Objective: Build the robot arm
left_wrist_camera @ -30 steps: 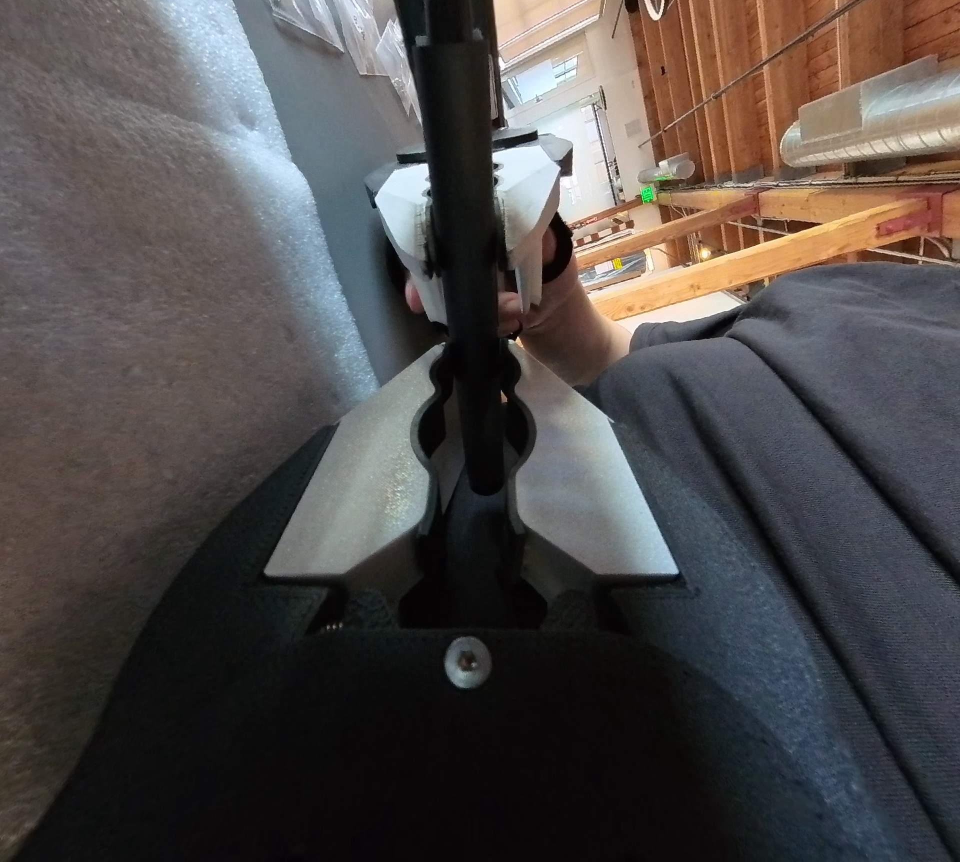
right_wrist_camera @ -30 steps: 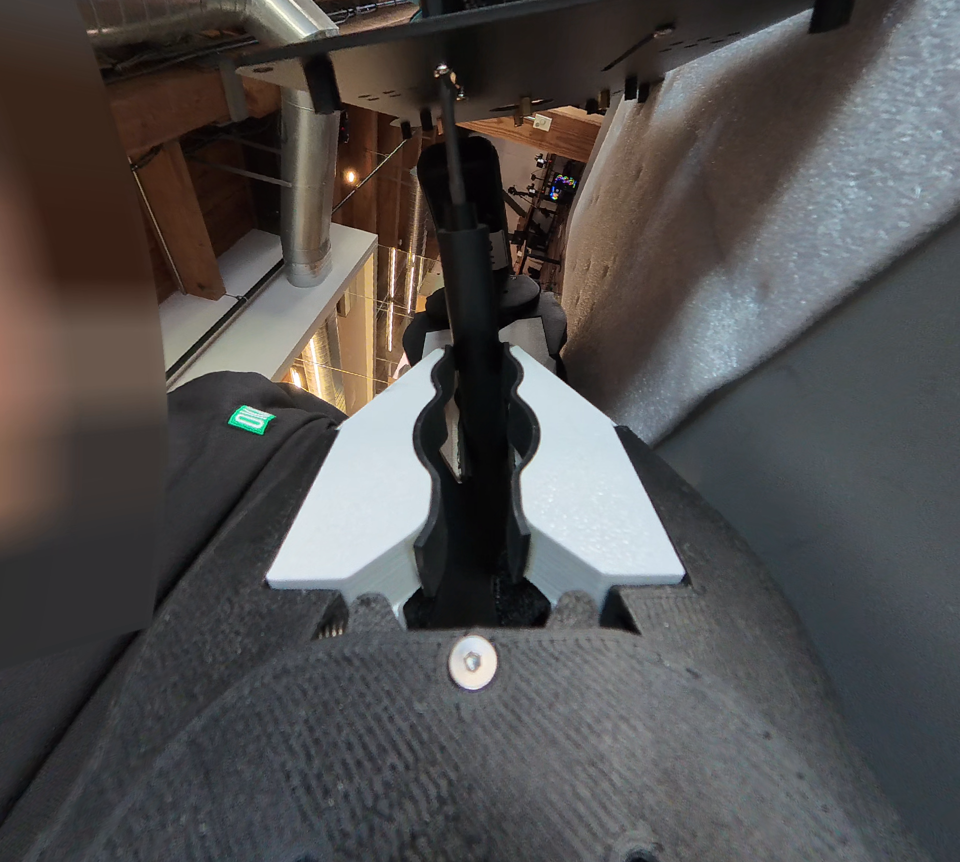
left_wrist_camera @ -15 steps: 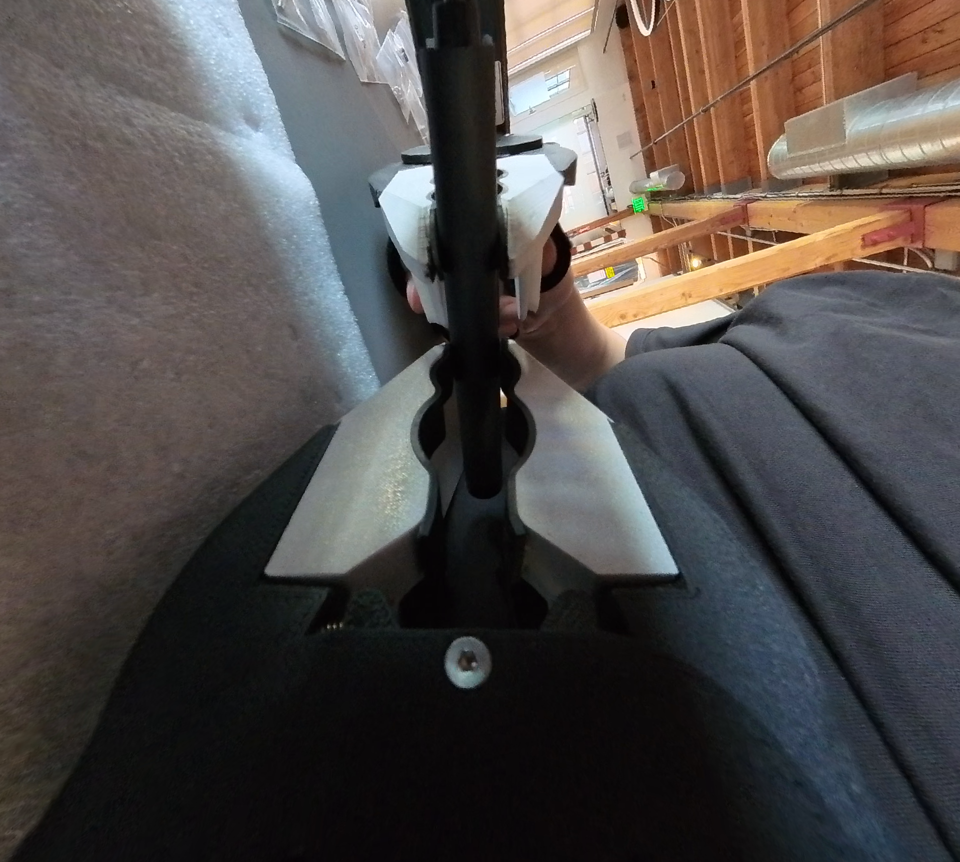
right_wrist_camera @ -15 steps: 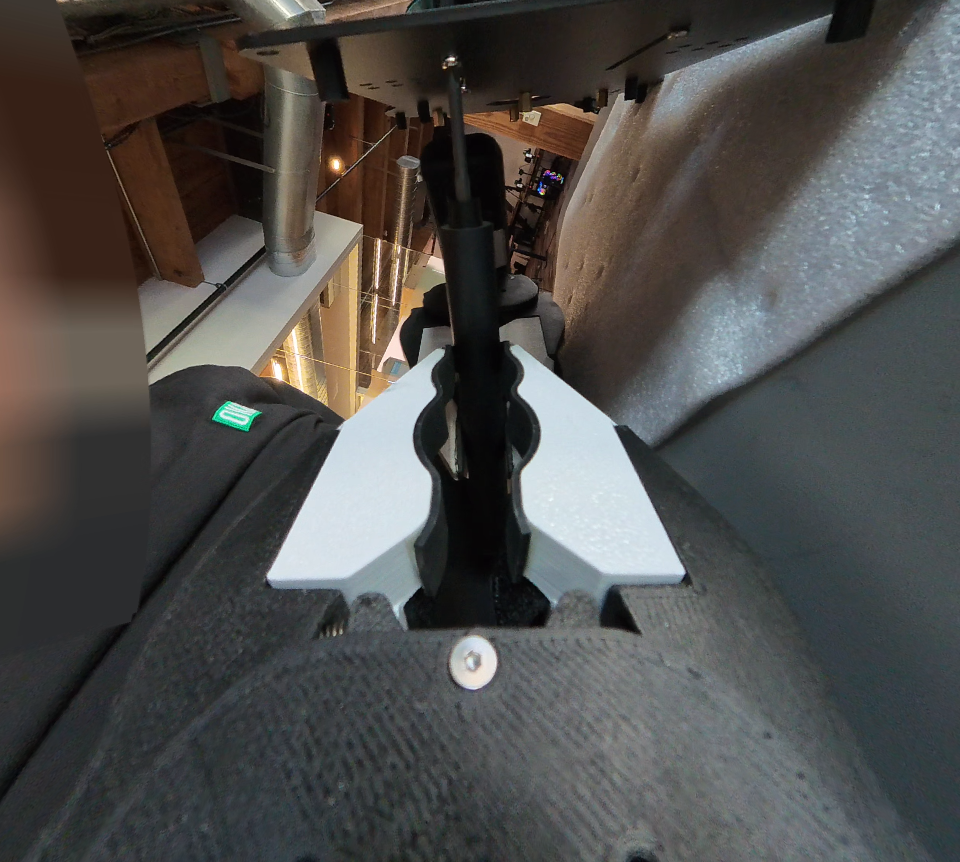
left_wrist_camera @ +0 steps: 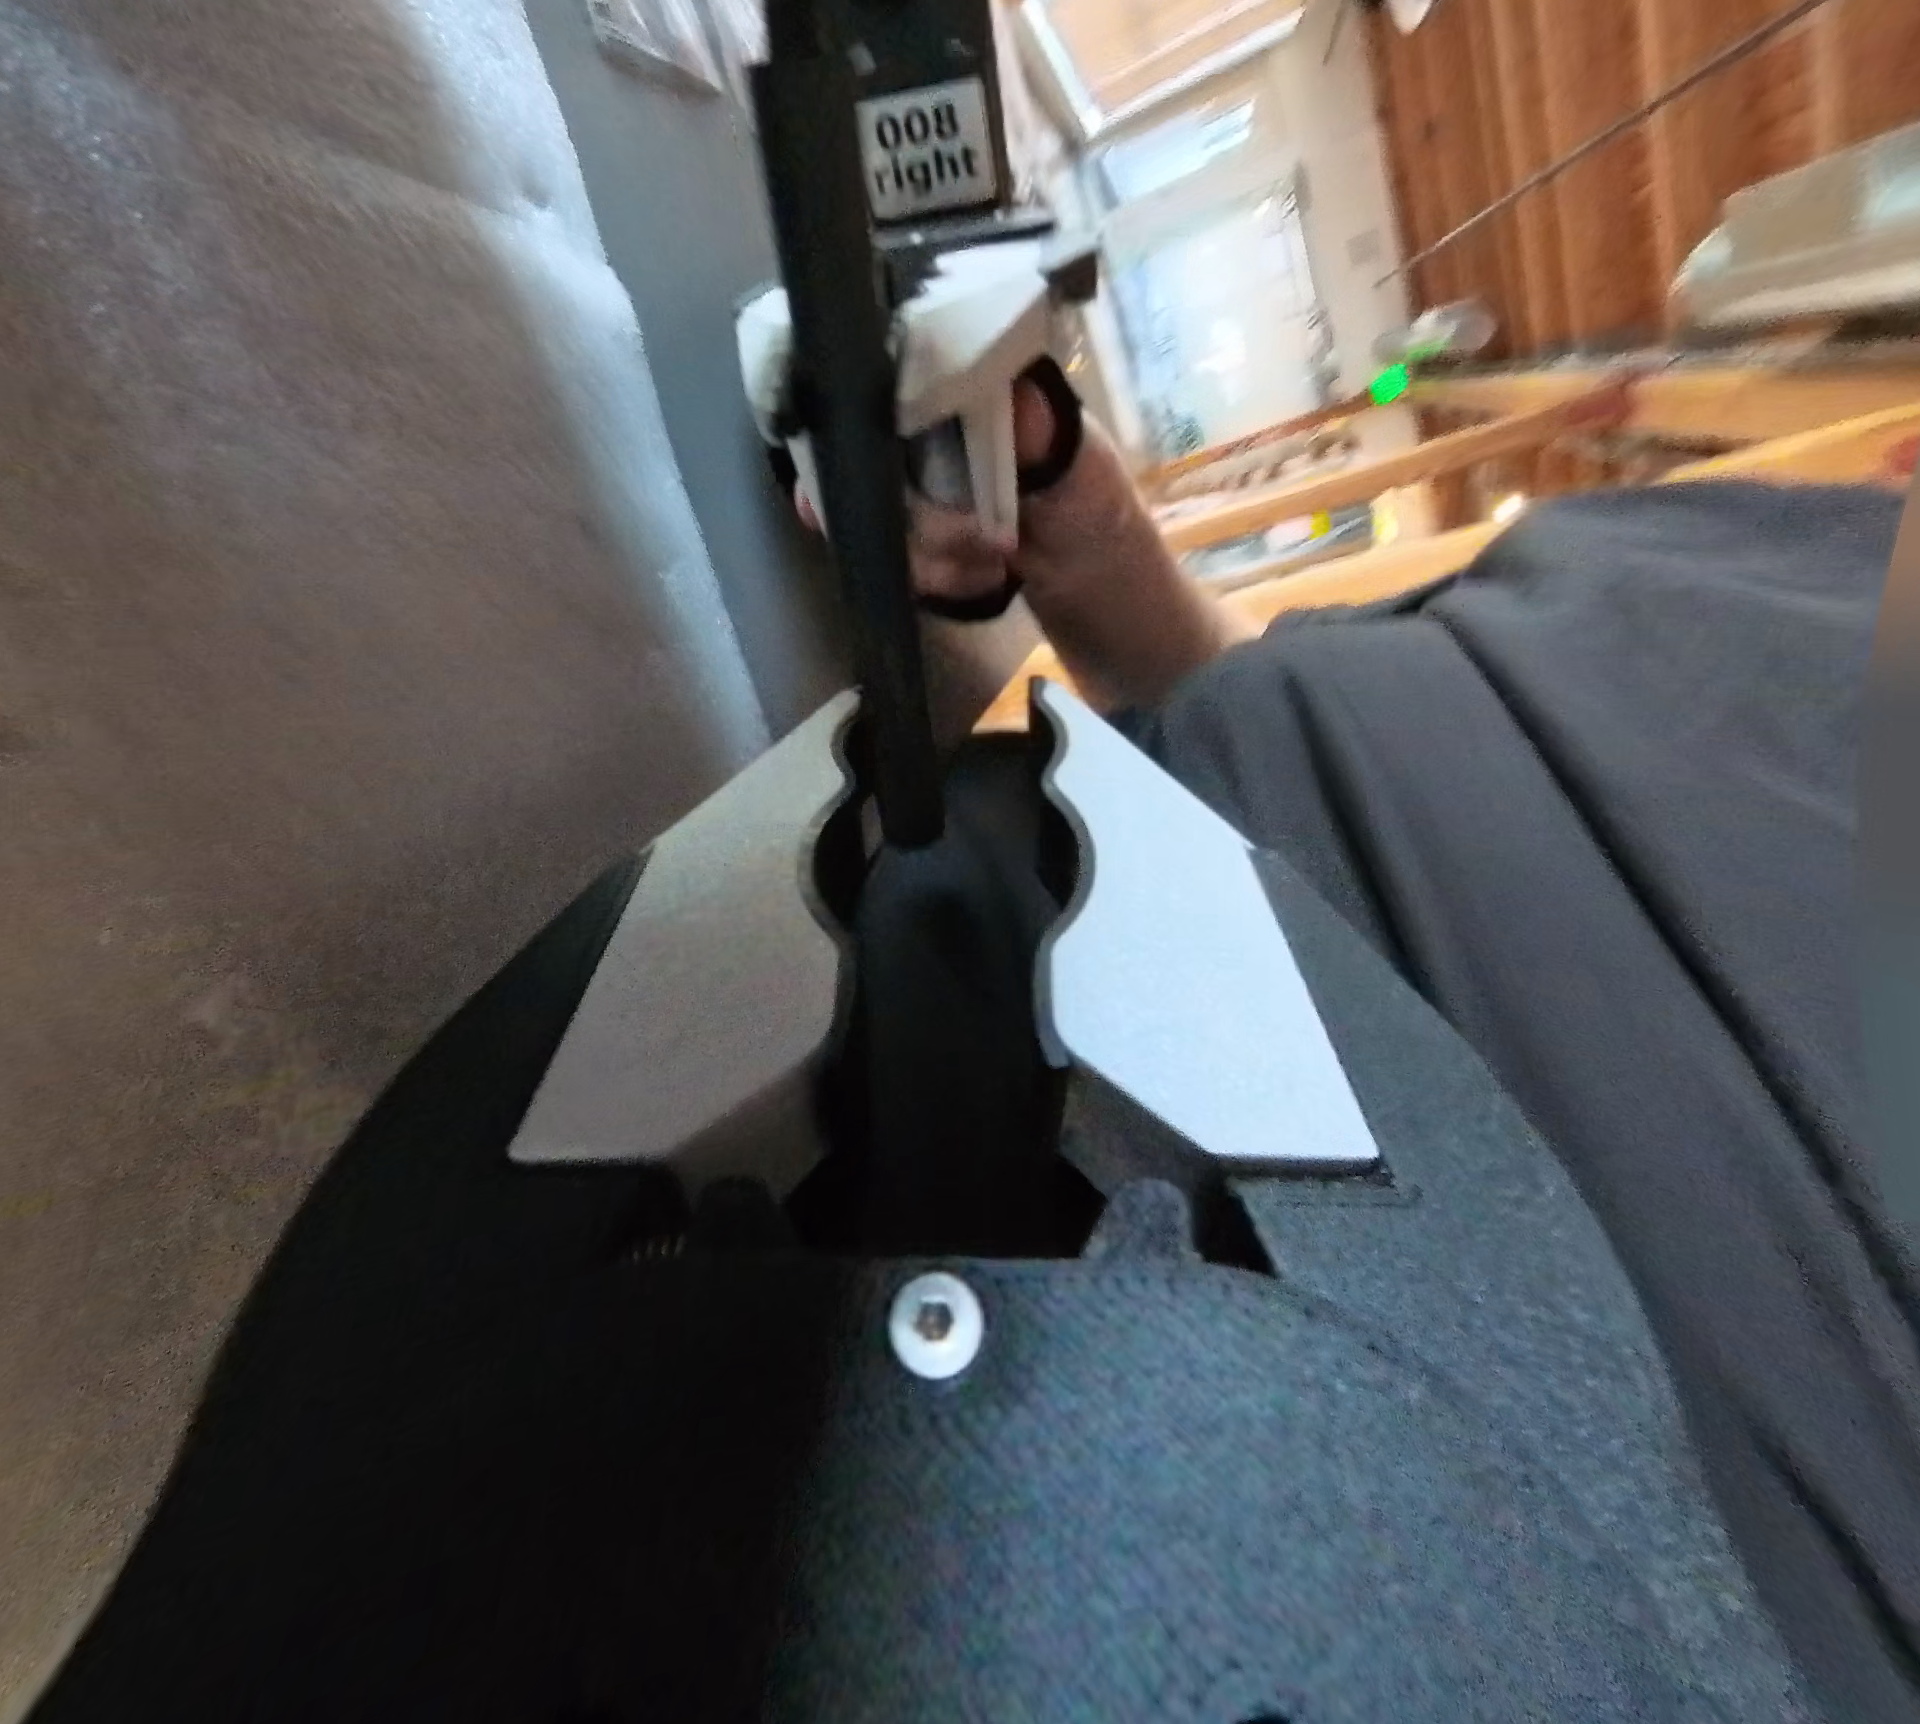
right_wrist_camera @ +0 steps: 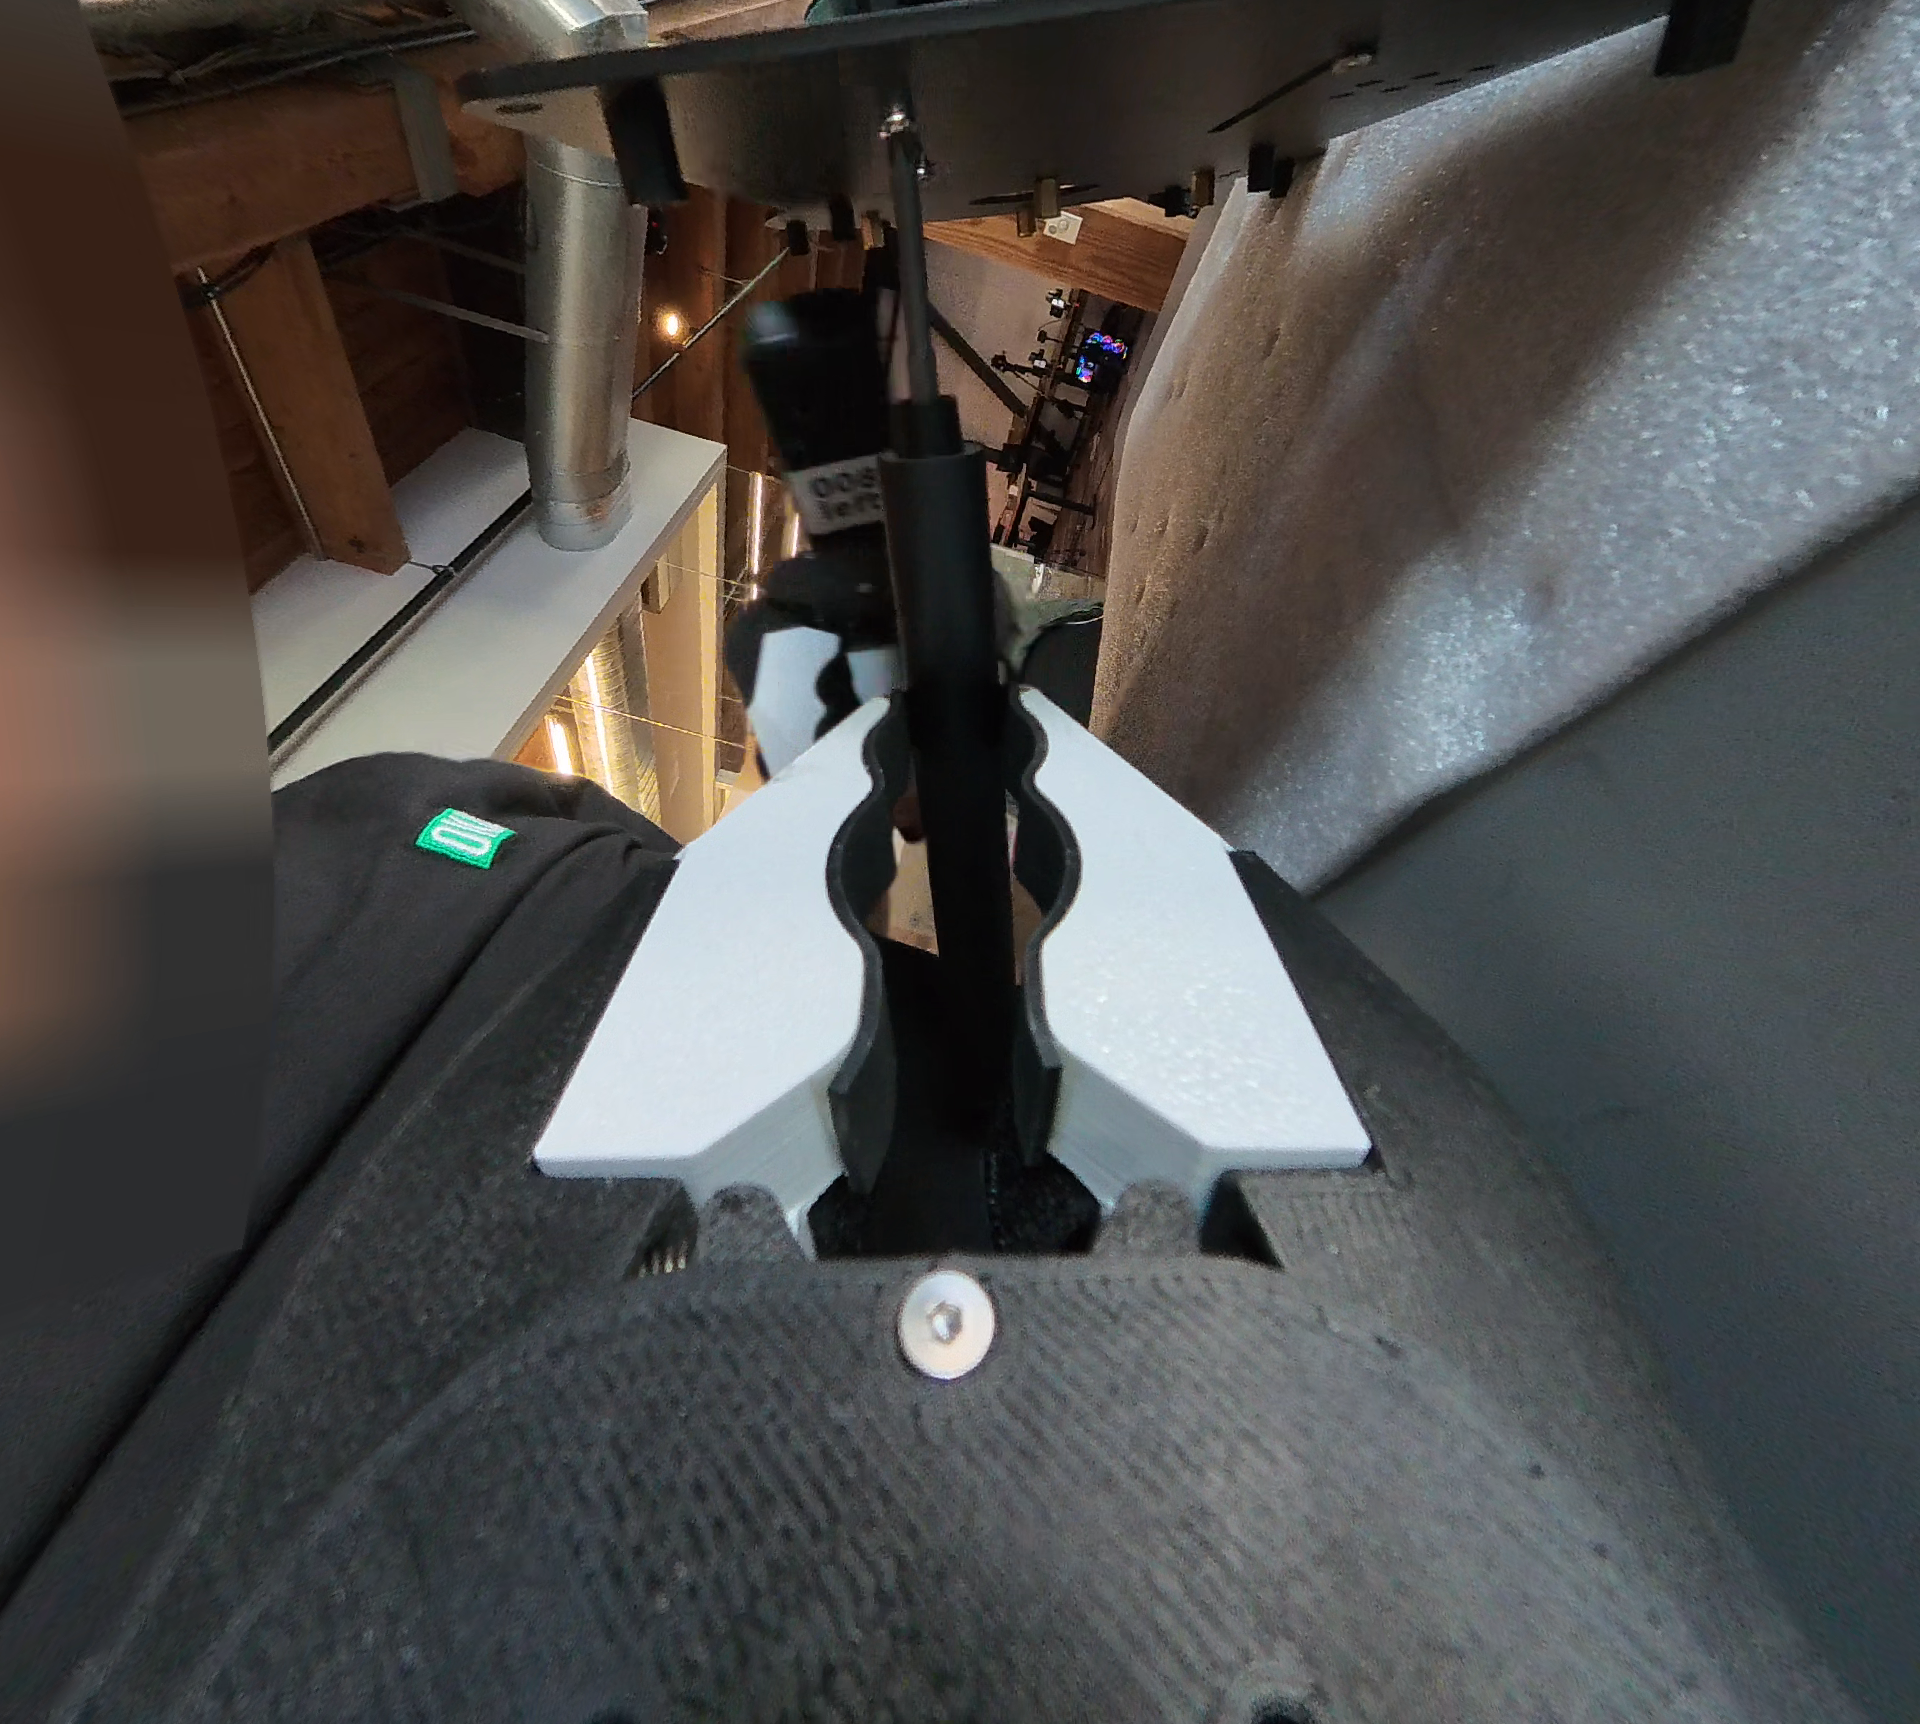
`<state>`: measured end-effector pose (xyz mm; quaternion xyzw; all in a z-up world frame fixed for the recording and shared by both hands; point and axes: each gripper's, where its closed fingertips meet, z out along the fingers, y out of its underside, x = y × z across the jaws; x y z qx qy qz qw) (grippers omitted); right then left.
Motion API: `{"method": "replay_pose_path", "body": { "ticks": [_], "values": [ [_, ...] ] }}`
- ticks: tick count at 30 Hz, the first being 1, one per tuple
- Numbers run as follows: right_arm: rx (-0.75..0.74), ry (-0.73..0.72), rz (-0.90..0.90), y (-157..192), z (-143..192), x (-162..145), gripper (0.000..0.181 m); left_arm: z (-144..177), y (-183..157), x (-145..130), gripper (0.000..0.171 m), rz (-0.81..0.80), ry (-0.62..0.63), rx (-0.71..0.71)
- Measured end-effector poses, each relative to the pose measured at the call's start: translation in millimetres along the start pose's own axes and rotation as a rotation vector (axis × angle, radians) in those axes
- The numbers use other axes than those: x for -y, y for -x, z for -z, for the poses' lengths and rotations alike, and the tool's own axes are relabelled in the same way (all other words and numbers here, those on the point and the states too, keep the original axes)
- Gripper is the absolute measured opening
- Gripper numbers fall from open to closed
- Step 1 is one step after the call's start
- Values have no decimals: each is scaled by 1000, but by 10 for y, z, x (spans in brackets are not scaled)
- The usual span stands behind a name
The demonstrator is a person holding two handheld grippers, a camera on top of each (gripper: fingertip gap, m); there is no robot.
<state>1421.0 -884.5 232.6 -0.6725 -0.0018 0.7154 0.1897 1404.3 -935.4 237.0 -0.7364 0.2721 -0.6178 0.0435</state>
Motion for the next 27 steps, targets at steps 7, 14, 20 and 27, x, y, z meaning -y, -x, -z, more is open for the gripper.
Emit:
{"method": "replay_pose_path", "body": {
  "ticks": [7, 14, 20, 27],
  "values": [
    [10, 1, -8, 7, 4, 0, 17, 351, -493, 630, 22, -715, 93, 314],
    [3, 1, -9, -1, 2, 2, 17, 233, -264, 1307, 52, -1132, 255, 443],
    [6, -3, -9, 1, 4, 5, 17, 26, -423, 1273, 56, -906, 398, 220],
    [4, -3, -13, -4, 5, 9, 17, 65, -208, 1421, 56, -1125, 583, 453]
  ]
}}
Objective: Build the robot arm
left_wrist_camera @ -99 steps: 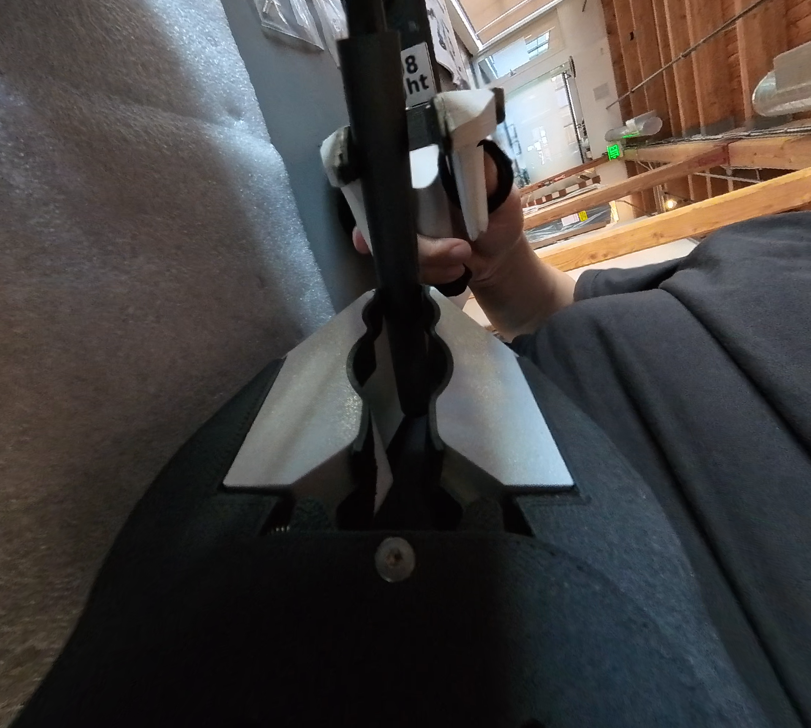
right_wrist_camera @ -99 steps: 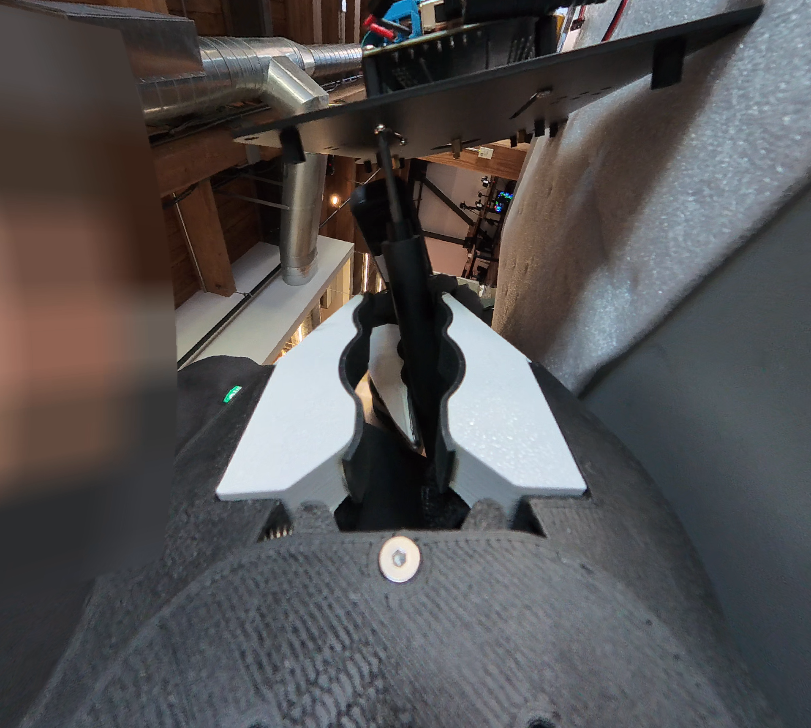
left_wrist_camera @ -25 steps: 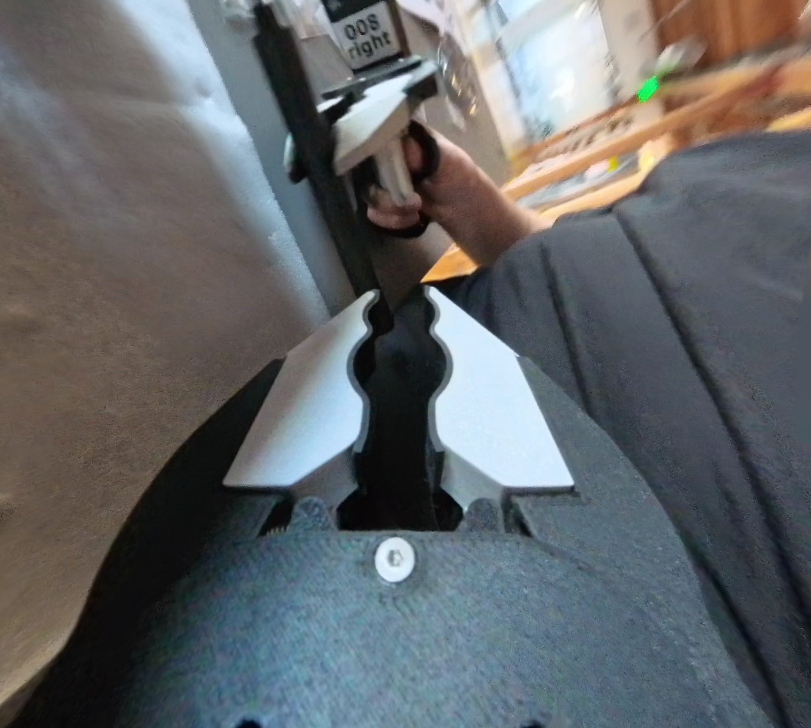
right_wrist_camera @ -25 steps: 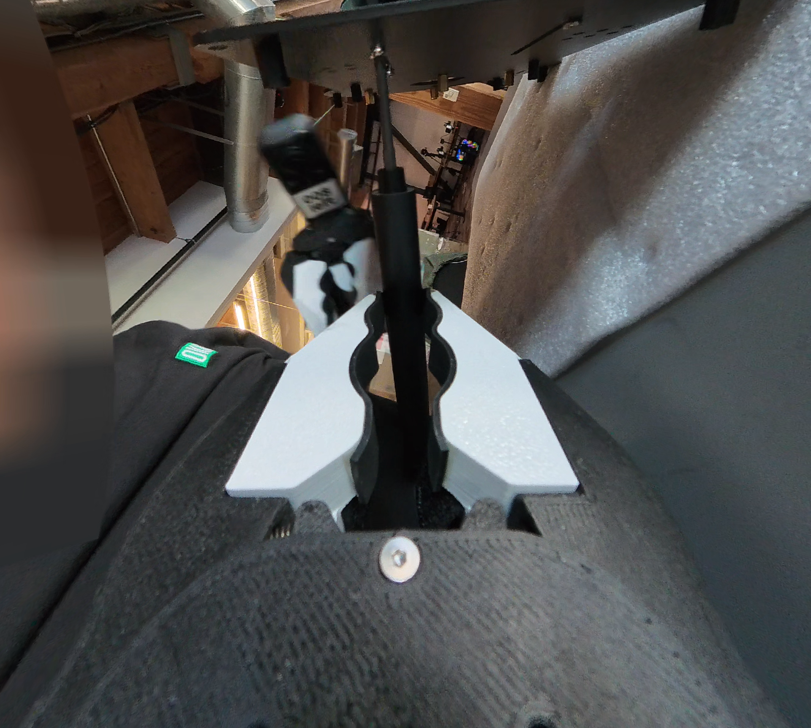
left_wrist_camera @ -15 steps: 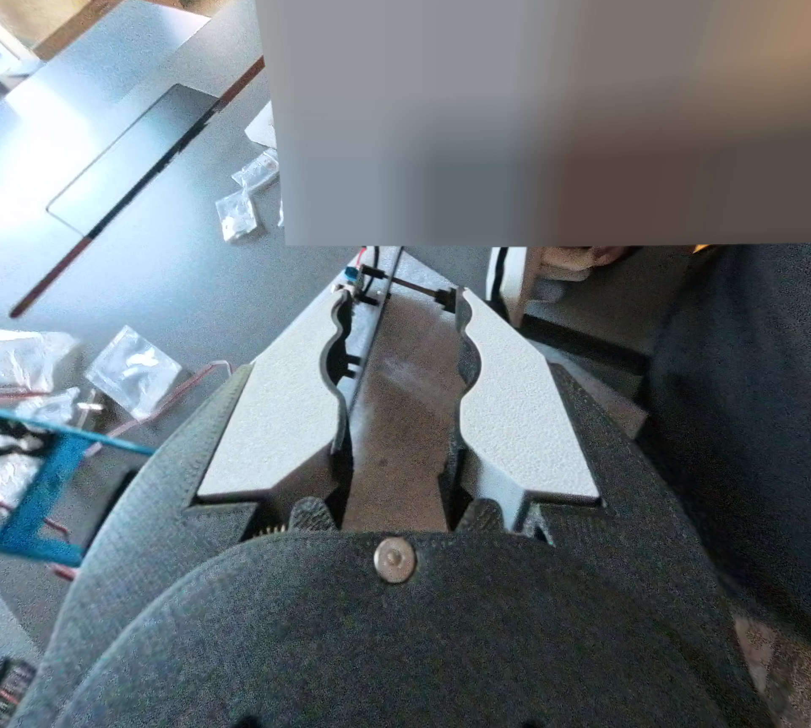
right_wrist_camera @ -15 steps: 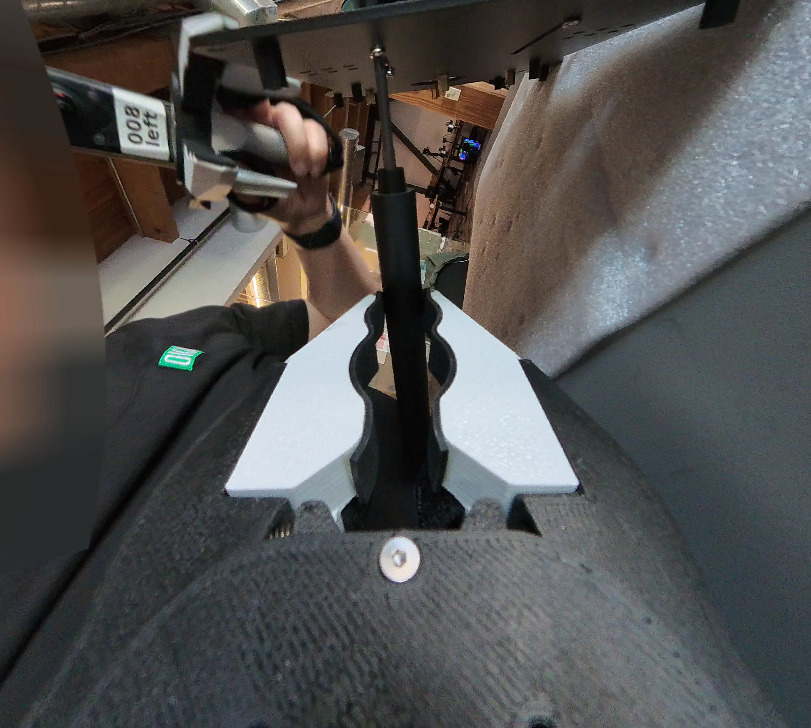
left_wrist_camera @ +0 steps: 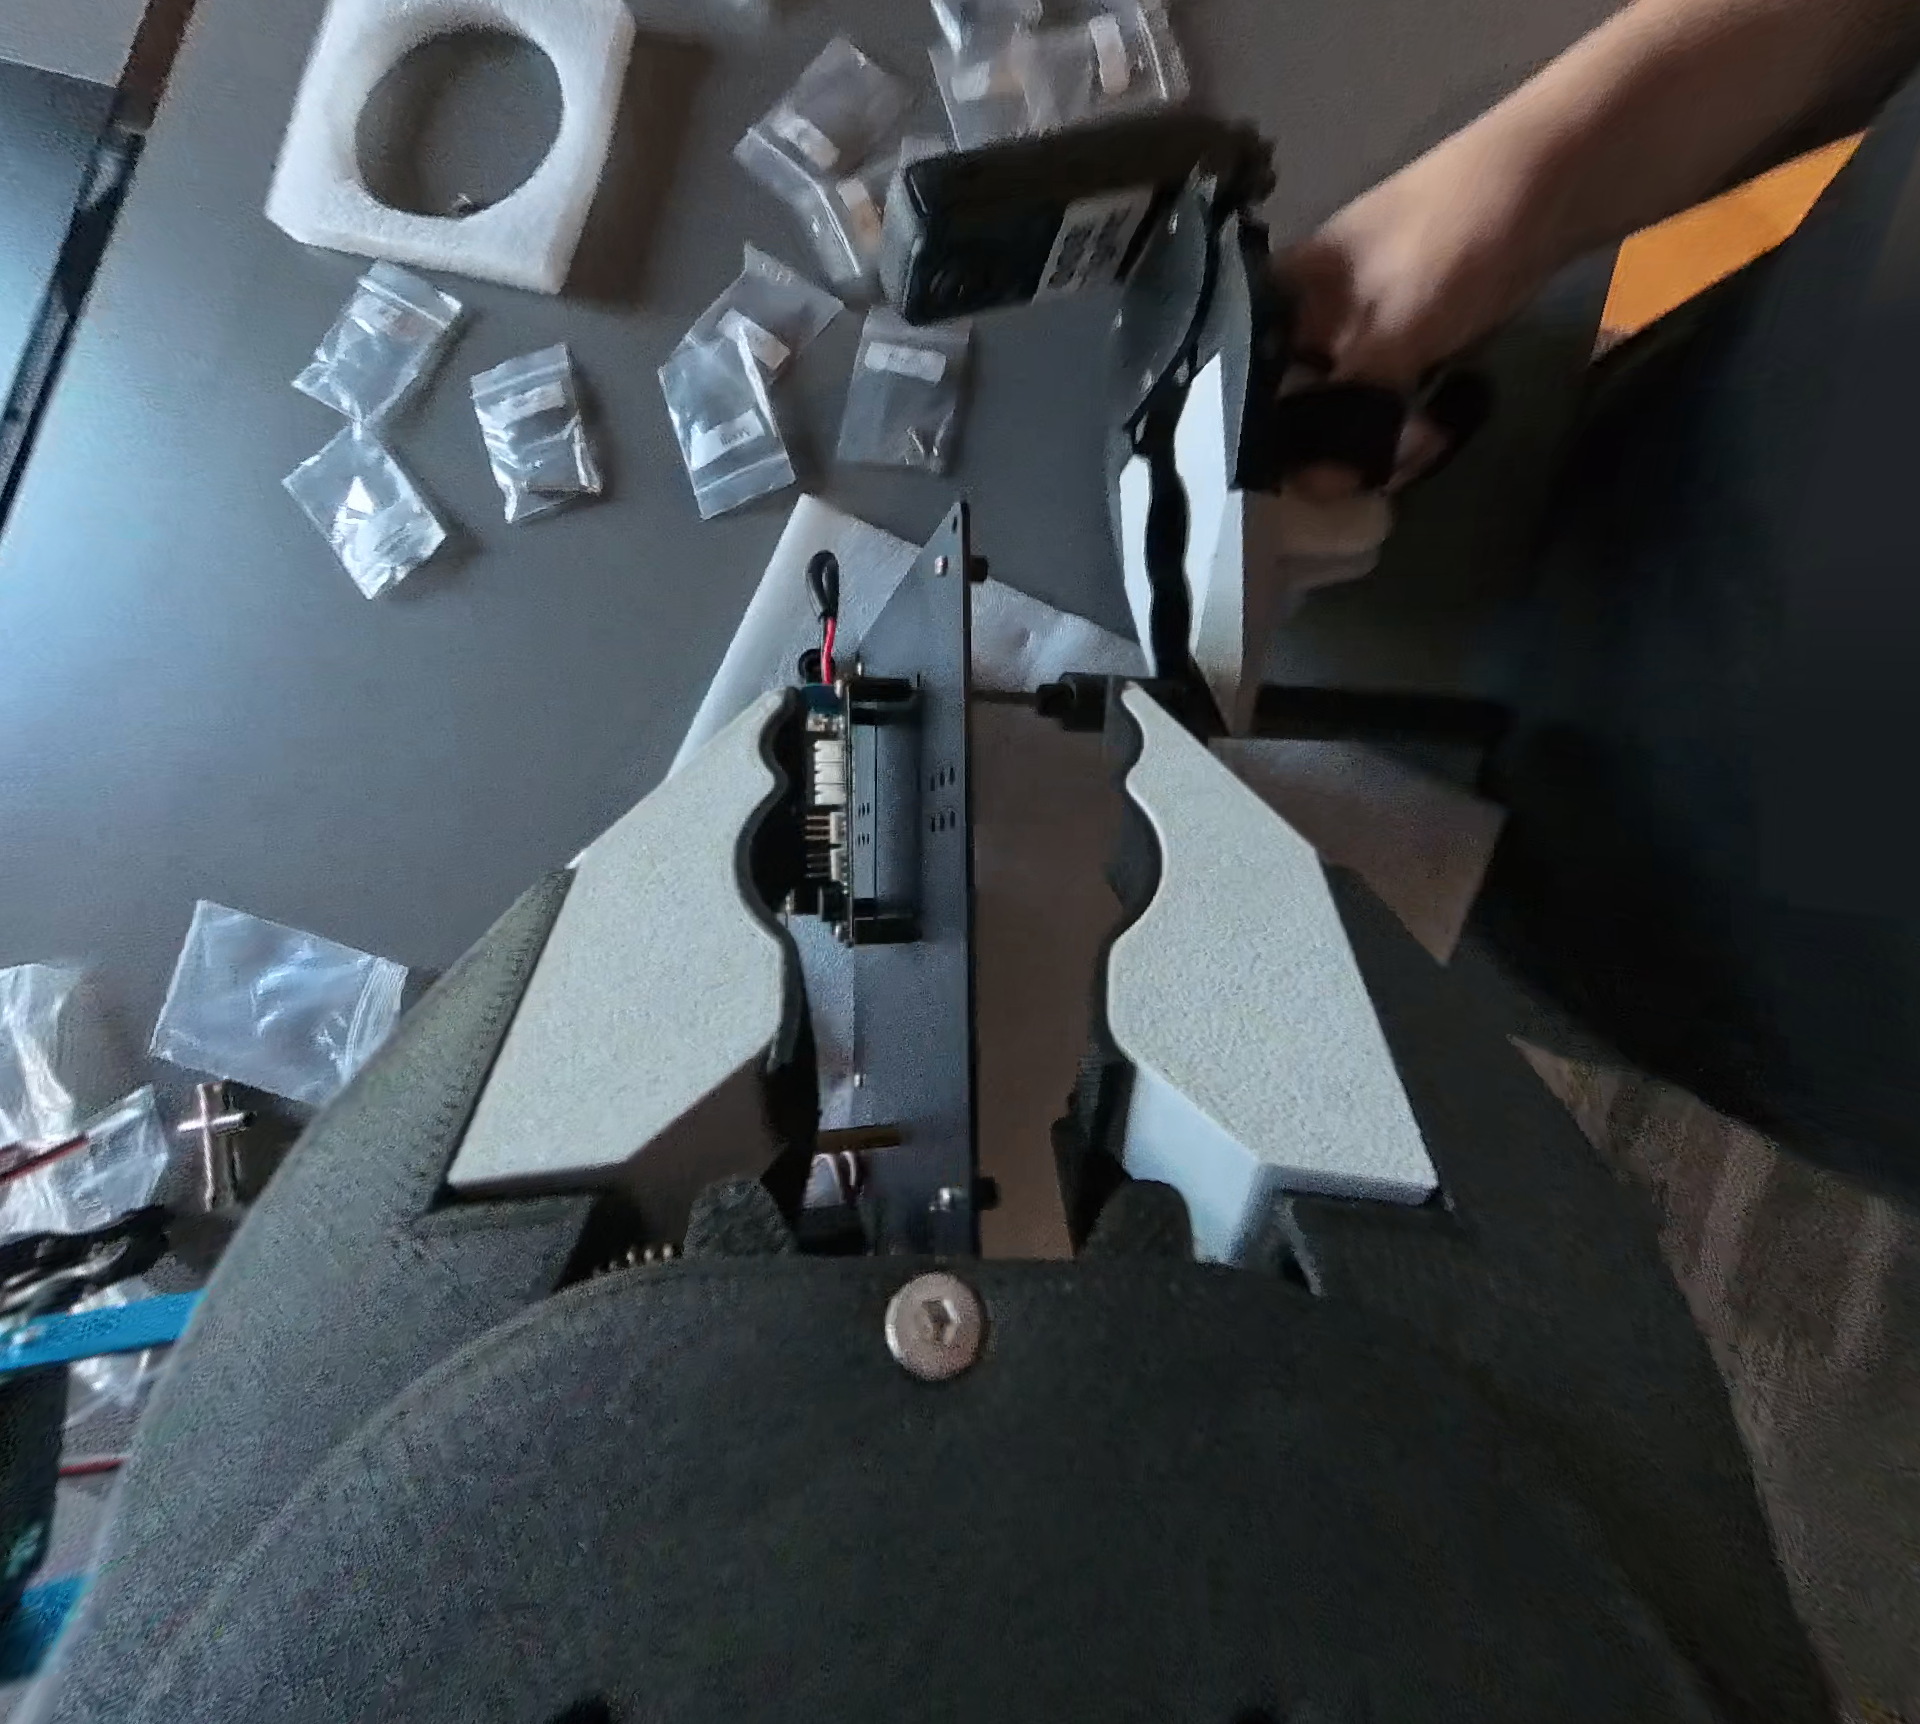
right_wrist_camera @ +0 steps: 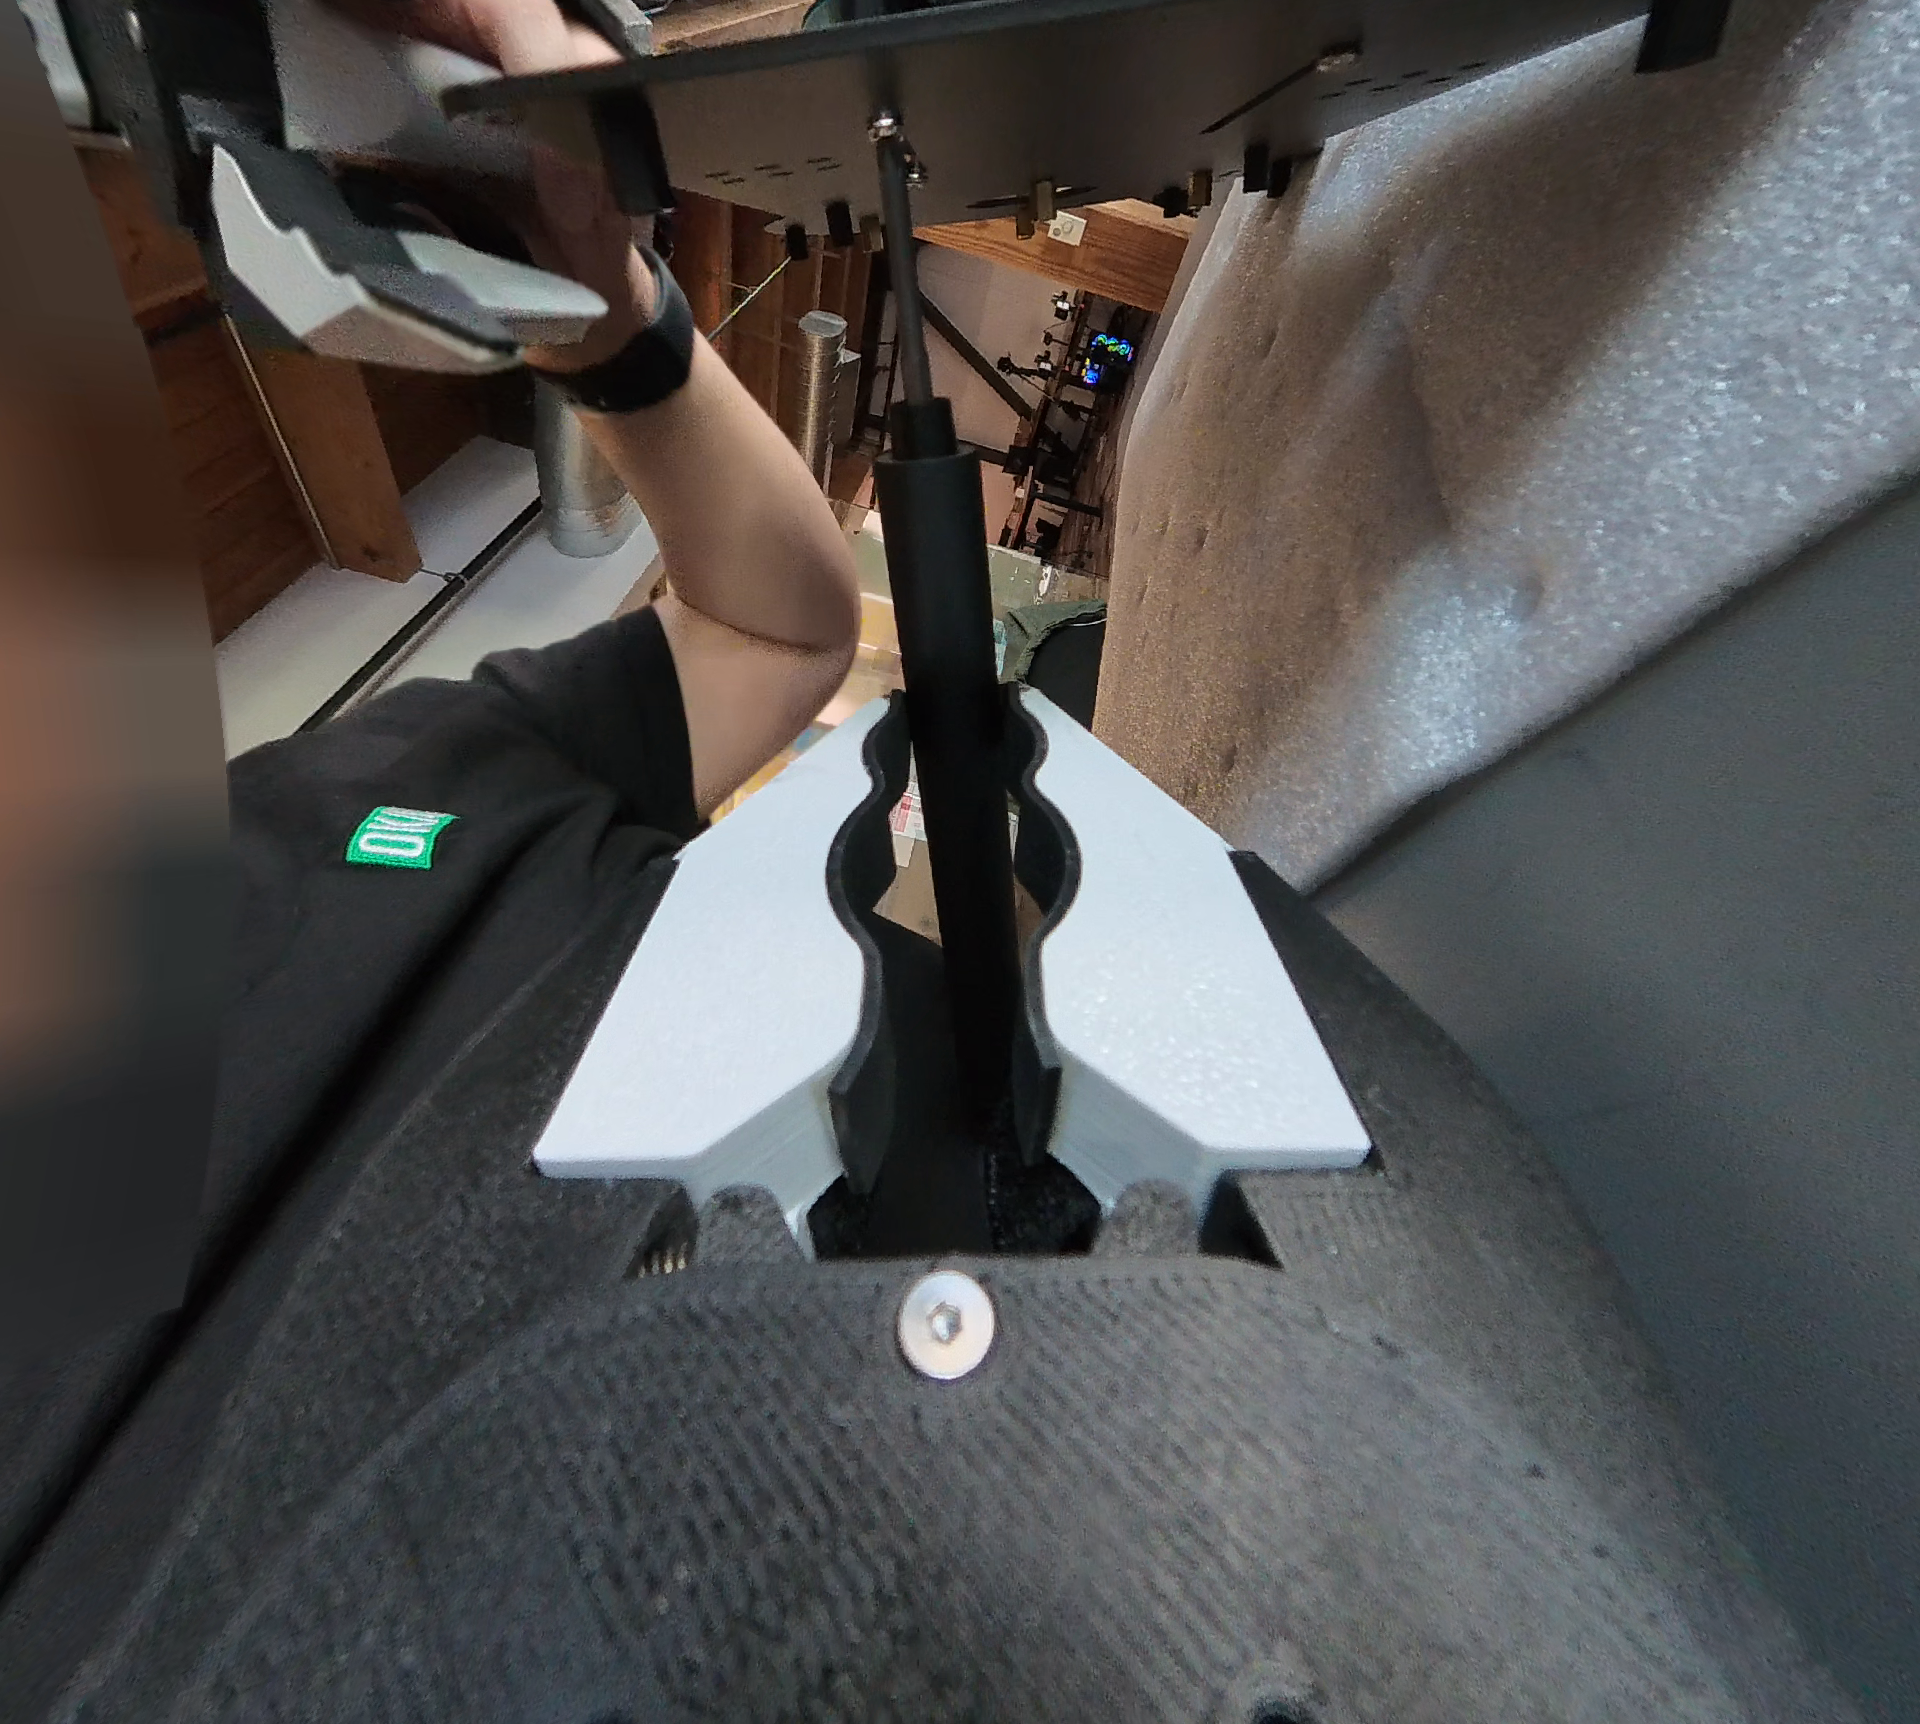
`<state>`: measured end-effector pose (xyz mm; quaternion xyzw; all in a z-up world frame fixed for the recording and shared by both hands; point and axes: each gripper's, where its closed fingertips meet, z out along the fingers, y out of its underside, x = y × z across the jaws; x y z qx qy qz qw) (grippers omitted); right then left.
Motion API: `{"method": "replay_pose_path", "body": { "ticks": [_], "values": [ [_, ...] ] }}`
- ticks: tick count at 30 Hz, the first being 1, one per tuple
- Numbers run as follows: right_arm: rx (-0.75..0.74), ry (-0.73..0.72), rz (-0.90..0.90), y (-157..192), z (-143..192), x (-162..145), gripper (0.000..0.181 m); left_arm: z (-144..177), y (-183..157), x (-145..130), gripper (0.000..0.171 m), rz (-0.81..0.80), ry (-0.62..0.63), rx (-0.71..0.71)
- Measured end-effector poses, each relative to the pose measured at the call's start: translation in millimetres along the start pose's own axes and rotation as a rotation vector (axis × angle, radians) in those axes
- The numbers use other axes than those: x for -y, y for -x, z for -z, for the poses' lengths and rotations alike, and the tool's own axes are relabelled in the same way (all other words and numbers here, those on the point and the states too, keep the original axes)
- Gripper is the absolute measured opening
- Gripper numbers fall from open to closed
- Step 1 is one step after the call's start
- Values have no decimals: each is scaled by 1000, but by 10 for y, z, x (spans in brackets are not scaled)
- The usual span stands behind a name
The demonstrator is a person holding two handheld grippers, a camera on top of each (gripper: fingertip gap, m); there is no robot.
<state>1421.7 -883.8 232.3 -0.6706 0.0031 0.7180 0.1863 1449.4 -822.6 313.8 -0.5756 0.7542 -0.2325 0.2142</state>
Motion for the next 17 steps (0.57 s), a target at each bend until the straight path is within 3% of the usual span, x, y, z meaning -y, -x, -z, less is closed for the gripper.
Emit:
{"method": "replay_pose_path", "body": {
  "ticks": [4, 7, 17],
  "values": [
    [2, -1, -2, 1, 2, -1, 17, -143, 89, -54, 51, -6, 68, -70],
    [2, 1, -6, -2, -1, -2, 17, -236, 99, -156, 59, -53, 142, -96],
    [1, 0, -8, -5, -2, -1, 16, -319, 38, -174, 56, -58, 116, -183]
  ]
}}
